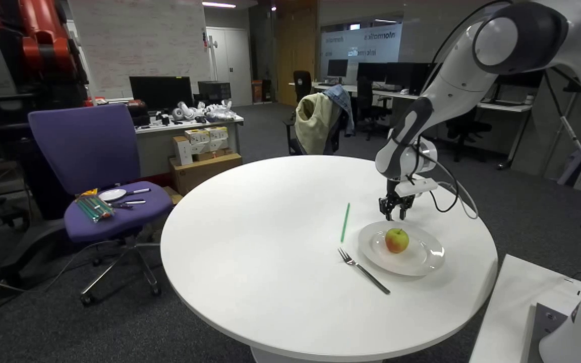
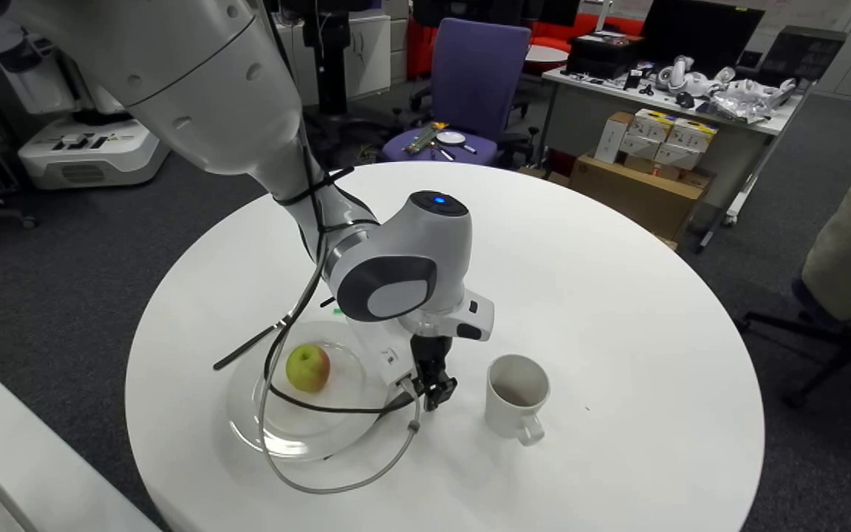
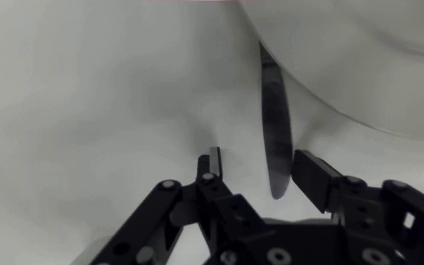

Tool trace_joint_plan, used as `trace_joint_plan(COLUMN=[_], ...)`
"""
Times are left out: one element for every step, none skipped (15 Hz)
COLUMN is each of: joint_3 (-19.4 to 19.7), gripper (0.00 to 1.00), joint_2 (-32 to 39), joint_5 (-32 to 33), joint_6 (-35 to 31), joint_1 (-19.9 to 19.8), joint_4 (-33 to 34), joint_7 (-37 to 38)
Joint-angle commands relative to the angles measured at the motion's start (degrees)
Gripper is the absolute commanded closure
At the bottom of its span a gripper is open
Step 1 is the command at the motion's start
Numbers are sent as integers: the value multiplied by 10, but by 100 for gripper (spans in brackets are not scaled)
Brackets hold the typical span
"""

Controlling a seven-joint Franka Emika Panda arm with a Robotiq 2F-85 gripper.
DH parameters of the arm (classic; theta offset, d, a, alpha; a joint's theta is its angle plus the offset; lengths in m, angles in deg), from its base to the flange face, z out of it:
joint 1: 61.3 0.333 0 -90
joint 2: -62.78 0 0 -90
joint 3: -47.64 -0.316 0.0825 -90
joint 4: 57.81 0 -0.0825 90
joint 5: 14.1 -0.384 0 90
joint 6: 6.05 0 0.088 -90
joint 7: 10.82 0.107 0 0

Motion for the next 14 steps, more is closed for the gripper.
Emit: trace_joint_plan(joint_3=[-2,-2,-2,-2,-2,-2,-2,-2,-1,4,8,13,13,14], gripper=[71,72,74,76,71,70,69,67,70,68,69,75,81,93], joint_2=[1,2,1,2,2,2,2,2,3,4,6,7,7,8], joint_5=[-3,-3,-4,-4,-4,-4,-4,-3,-1,5,10,16,17,17], joint_6=[18,19,19,21,21,22,22,22,22,16,13,12,12,13], joint_1=[-2,-2,-2,-2,-2,-3,-3,-3,-2,2,6,9,9,8], joint_4=[13,15,15,17,18,19,19,19,21,22,23,24,25,26], joint_7=[12,12,12,11,12,12,12,12,12,12,15,17,17,17])
